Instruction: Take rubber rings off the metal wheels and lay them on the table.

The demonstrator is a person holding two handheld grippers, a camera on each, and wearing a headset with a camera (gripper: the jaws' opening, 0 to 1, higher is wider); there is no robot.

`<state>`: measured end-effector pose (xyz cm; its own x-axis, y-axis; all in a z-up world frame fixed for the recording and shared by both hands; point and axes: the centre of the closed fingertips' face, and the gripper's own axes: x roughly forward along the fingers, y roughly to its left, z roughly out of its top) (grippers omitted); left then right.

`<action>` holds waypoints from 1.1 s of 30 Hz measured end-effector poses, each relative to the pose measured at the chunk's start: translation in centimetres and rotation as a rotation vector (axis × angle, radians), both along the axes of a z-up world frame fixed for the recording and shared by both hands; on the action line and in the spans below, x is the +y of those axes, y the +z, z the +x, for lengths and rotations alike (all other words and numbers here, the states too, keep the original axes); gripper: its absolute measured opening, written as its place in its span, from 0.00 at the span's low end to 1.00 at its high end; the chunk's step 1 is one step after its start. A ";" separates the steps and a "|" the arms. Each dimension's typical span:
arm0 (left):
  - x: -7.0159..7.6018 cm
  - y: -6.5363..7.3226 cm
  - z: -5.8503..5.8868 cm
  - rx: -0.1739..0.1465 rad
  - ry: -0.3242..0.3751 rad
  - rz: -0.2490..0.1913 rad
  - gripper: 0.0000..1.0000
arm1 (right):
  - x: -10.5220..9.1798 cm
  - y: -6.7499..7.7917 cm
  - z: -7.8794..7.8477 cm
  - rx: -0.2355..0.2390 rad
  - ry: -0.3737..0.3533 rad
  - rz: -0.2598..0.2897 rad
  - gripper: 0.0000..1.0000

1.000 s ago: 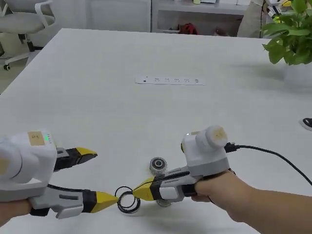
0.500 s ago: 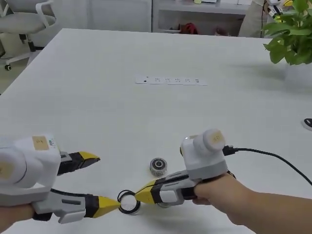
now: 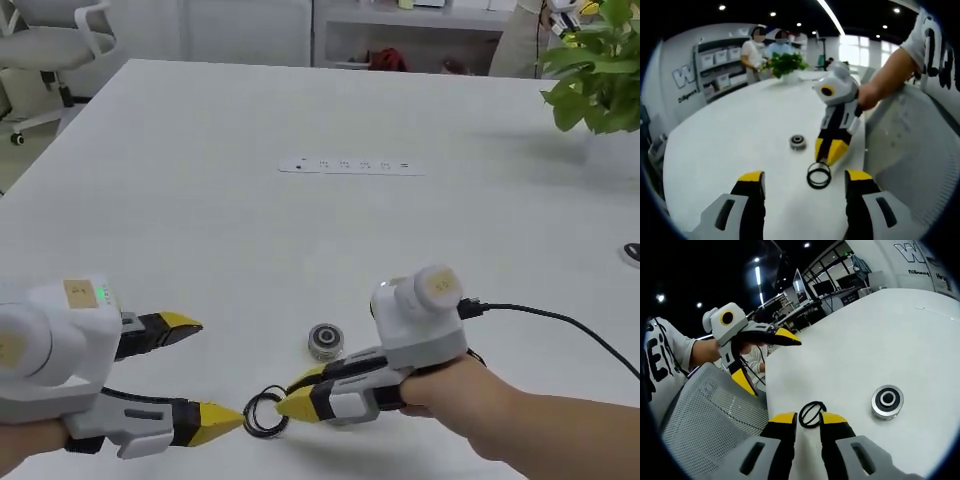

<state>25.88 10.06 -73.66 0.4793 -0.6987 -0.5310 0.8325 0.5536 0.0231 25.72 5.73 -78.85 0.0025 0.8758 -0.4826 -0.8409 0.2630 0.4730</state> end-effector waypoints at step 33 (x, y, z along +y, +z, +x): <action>-0.5 1.7 0.1 -0.032 -0.001 -0.018 0.66 | -3.5 5.0 3.2 -0.162 -0.085 0.031 0.41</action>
<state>25.98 9.55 -71.93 0.4951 -0.7082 -0.5033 0.8320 0.5534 0.0396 28.90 2.24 -73.80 0.1525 0.8838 -0.4424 -0.8821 0.3236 0.3423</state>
